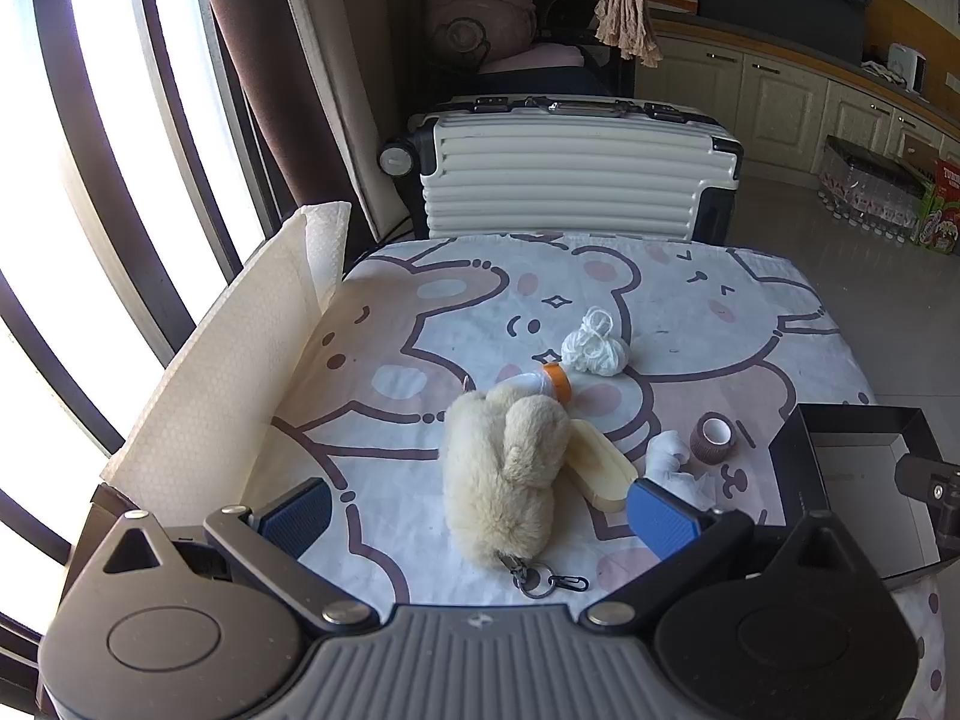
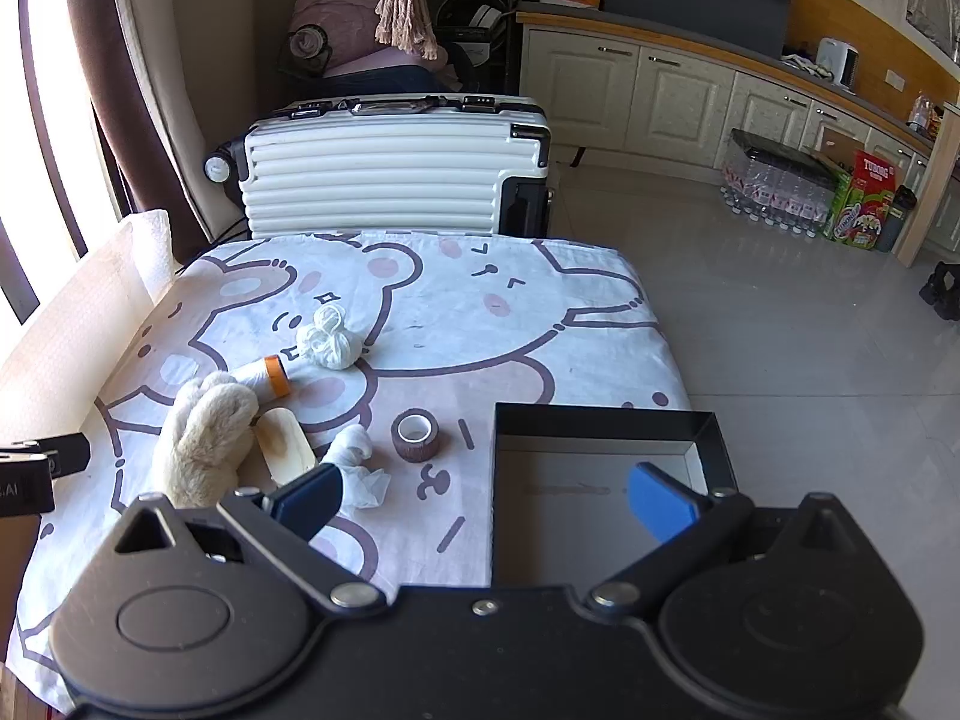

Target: Organize objects

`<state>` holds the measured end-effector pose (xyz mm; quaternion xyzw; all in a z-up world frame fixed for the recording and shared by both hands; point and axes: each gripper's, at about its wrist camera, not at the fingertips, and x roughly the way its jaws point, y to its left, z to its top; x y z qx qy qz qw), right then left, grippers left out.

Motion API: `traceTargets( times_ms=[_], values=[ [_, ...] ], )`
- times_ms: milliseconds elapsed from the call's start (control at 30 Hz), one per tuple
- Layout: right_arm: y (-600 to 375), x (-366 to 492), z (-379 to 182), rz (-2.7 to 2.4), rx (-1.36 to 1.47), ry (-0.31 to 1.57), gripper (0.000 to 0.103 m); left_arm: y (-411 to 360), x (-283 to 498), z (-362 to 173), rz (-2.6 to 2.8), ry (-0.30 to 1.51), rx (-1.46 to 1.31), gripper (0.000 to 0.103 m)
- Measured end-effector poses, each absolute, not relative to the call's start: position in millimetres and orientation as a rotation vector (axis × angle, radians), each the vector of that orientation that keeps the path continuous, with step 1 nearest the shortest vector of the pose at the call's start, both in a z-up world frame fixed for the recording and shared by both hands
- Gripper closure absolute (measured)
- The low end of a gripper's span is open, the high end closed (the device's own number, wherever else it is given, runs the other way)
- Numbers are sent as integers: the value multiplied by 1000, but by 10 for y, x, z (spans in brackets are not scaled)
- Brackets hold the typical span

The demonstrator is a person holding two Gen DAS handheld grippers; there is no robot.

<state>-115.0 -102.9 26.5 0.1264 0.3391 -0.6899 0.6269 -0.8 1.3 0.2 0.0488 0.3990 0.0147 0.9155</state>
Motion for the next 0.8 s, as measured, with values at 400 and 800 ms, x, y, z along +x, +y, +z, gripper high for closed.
traceTargets(
  times_ms=[400,800],
  values=[
    [-1024,-1148,265,-1615,295,777,0,-2,-22,5,23,822,99,0],
    [-1018,-1144,261,-1687,310,774,0,-4,-24,-5,19,824,100,0]
  ],
)
